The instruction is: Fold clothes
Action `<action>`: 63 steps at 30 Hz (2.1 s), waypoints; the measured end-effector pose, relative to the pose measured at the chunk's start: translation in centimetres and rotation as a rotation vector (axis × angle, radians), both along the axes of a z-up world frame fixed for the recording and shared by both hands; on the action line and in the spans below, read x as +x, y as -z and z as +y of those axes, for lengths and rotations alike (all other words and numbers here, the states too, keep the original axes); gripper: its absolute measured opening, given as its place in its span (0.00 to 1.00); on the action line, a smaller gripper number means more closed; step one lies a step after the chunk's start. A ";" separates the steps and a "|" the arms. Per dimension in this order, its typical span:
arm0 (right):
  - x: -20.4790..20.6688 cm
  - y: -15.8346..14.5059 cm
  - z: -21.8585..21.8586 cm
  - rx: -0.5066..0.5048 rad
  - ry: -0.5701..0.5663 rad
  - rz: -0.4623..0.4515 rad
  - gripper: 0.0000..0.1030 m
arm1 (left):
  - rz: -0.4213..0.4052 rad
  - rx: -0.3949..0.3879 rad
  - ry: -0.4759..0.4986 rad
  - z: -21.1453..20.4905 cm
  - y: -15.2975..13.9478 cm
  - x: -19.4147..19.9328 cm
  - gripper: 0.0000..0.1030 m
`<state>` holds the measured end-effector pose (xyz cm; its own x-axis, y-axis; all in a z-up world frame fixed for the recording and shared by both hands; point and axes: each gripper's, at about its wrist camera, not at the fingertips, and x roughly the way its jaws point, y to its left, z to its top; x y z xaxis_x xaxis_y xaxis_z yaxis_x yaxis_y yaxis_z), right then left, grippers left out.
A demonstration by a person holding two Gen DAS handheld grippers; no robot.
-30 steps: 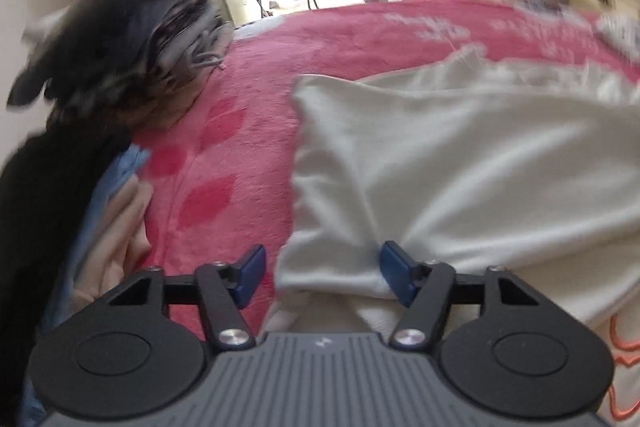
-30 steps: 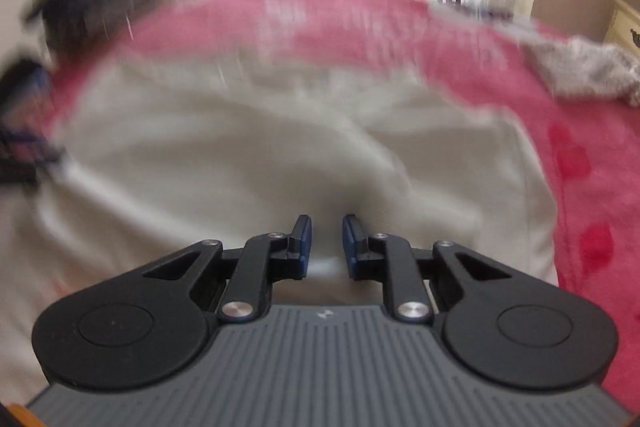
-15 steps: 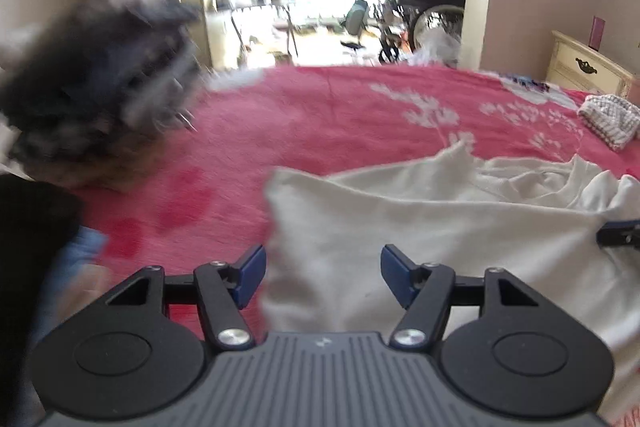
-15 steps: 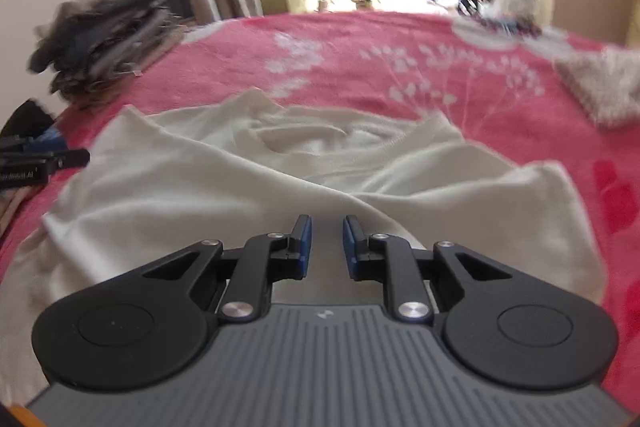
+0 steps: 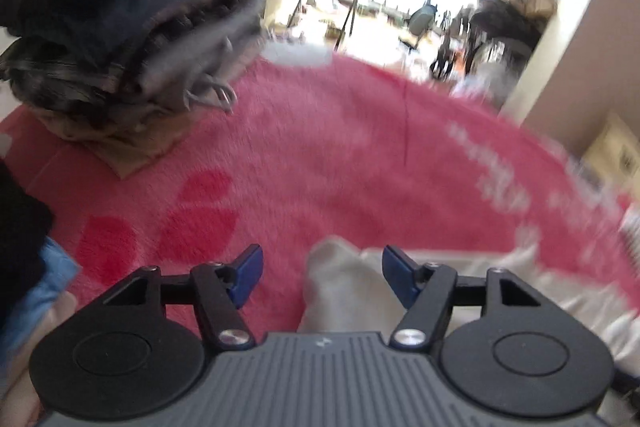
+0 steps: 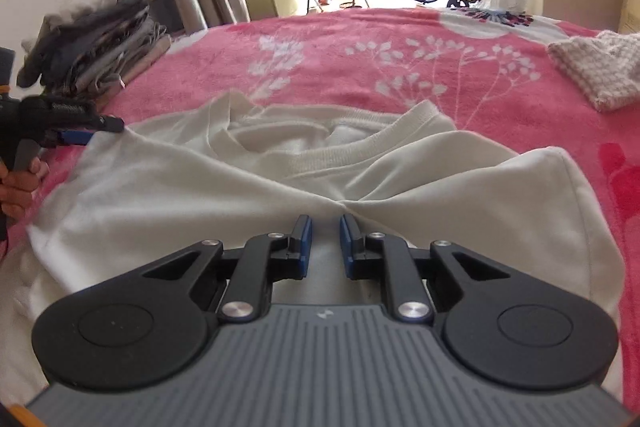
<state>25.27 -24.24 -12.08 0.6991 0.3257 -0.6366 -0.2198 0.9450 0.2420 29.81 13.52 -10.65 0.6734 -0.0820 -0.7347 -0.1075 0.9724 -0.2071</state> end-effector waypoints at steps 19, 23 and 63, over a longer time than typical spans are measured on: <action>-1.7 -0.5 -5.7 0.306 0.136 0.121 0.15 | -0.014 -0.130 0.086 2.3 -1.5 -4.5 0.62; -3.8 -1.6 -6.9 0.294 0.120 0.118 0.17 | -0.015 0.037 0.191 1.7 -3.1 -9.1 0.62; -6.1 -1.4 -9.1 0.277 0.314 0.185 0.17 | -0.100 0.336 -0.077 1.4 -6.9 -17.4 0.62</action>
